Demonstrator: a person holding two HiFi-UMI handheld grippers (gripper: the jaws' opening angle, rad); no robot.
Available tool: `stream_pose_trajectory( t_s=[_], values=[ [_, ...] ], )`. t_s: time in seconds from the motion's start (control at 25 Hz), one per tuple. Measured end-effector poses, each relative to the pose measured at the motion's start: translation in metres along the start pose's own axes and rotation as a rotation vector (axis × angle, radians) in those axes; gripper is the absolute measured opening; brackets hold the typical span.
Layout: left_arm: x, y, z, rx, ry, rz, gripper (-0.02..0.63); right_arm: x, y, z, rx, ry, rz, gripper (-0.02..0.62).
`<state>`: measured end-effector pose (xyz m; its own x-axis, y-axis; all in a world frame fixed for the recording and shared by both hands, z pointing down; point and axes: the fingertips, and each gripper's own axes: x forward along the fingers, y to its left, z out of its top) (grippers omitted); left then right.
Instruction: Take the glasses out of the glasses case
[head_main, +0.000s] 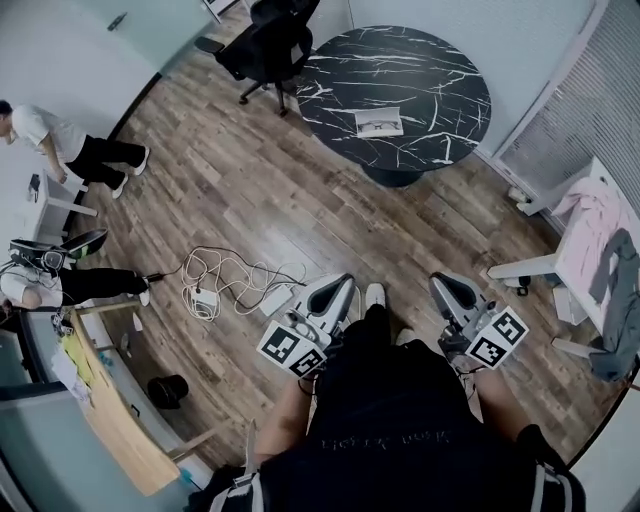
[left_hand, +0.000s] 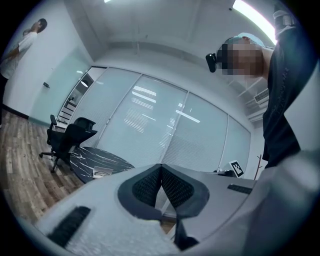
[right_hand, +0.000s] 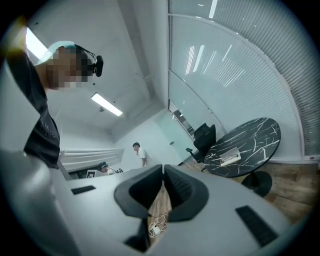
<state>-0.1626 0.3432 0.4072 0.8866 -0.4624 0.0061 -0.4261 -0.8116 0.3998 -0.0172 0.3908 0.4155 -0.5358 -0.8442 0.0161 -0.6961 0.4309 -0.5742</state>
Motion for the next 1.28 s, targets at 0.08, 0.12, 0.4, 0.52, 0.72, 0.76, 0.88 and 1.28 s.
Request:
stream_pose_trajectory(
  t_s=[0.08, 0.12, 0.4, 0.52, 0.72, 0.76, 0.88, 1.28],
  values=[
    [0.007, 0.016, 0.005, -0.015, -0.002, -0.011, 0.018, 0.017, -0.006, 0.007, 0.014, -0.014, -0.009, 0.032],
    [0.008, 0.025, 0.010, -0.019, -0.001, -0.017, 0.018, 0.027, -0.006, 0.009, 0.010, -0.016, -0.006, 0.032],
    [0.021, 0.070, 0.026, -0.014, 0.011, -0.019, 0.018, 0.064, -0.012, 0.016, -0.007, -0.009, 0.016, 0.031],
    [0.030, 0.074, 0.024, -0.036, 0.029, -0.029, 0.018, 0.059, -0.022, 0.017, 0.023, -0.023, -0.016, 0.031],
    [0.056, 0.068, 0.028, -0.013, 0.056, -0.095, 0.018, 0.061, -0.035, 0.027, 0.022, -0.029, -0.012, 0.031],
    [0.061, 0.067, 0.027, -0.011, 0.065, -0.106, 0.018, 0.062, -0.040, 0.028, 0.022, -0.027, -0.014, 0.029],
    [0.076, 0.069, 0.022, -0.007, 0.097, -0.129, 0.018, 0.069, -0.058, 0.031, 0.031, -0.022, -0.017, 0.029],
    [0.127, 0.089, 0.031, 0.023, 0.152, -0.109, 0.018, 0.098, -0.102, 0.053, 0.080, 0.014, 0.066, 0.031]
  ],
)
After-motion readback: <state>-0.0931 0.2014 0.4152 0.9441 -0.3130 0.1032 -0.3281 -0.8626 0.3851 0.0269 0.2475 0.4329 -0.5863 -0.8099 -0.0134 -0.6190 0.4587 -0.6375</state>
